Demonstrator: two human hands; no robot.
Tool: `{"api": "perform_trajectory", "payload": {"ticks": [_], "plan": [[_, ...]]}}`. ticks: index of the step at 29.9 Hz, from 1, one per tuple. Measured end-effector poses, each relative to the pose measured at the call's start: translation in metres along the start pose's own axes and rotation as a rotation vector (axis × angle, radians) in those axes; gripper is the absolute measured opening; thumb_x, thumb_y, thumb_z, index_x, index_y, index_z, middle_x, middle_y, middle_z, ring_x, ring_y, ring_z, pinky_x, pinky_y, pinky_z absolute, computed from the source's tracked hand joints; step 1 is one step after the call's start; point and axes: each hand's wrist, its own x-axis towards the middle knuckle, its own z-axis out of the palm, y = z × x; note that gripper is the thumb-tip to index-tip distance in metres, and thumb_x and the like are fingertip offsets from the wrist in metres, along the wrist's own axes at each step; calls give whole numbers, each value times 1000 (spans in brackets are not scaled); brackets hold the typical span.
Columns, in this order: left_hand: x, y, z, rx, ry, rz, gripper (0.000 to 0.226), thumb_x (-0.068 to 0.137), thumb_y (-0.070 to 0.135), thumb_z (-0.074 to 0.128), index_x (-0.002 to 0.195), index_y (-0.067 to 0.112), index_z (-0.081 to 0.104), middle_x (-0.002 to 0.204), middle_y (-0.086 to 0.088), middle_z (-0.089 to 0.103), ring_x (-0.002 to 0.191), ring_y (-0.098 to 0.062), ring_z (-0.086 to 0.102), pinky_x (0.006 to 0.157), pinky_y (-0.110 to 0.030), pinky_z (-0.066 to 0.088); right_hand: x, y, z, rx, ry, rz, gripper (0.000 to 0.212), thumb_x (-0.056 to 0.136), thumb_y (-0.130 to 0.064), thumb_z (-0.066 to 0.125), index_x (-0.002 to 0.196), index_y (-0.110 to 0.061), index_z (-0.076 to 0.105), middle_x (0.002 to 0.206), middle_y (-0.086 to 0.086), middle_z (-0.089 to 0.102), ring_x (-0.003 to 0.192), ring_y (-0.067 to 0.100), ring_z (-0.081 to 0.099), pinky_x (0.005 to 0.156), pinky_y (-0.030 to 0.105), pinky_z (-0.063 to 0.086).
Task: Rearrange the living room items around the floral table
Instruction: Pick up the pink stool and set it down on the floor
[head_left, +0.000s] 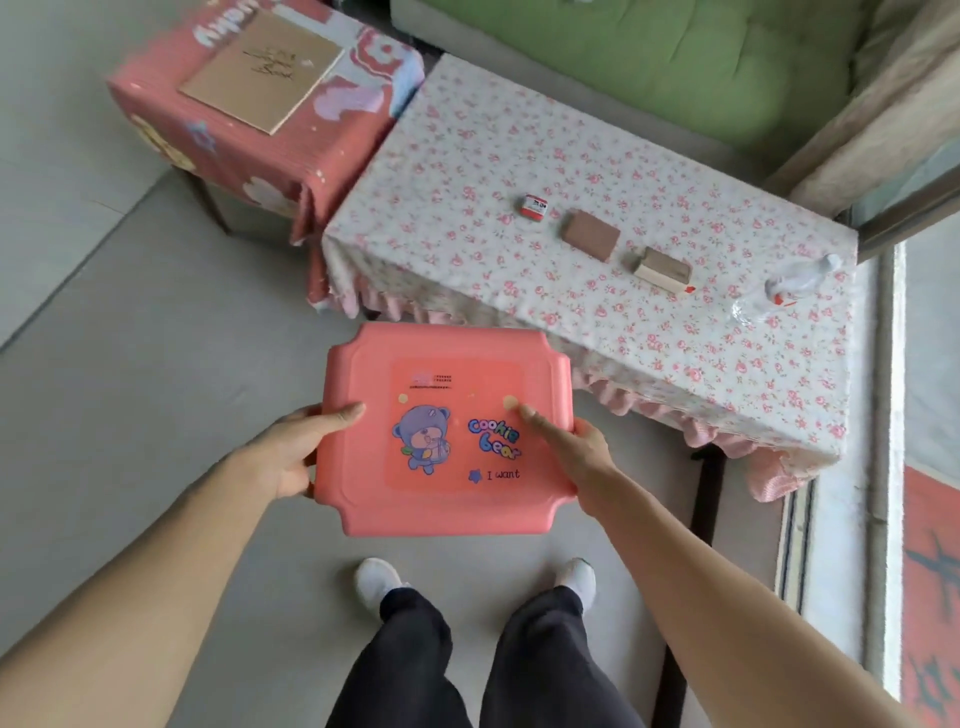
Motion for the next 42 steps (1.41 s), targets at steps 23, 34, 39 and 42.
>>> {"api": "perform_trajectory", "payload": {"ticks": [23,34,39,42], "plan": [[48,141,-288,10,303,105,76,65,46,81,130,23,49,117,-4,66,96,-24,65,67,-34,52,52,-130,309,71,-120,6,80,54,-58,82,113,-9,60,97,7,71,83,22,70,60,30,56],[109,253,-376,98,174,117,67,78,32,75,136,21,44,114,-6,66,84,-16,64,59,-28,47,87,-193,407,126,-95,19,115,16,-78,77,108,-12,58,98,7,72,85,22,71,63,32,58],[147,277,-410,152,143,100,60,81,31,71,134,21,46,101,0,66,83,-15,63,61,-30,48,107,-201,450,164,-61,51,65,61,-53,83,103,-12,55,91,2,67,78,16,66,54,23,52],[188,291,-440,201,107,71,59,83,31,69,135,21,44,104,0,64,85,-15,62,64,-31,49,132,-194,490,196,-5,96,82,54,-59,81,114,-9,54,102,6,67,85,18,67,58,26,52]]}}
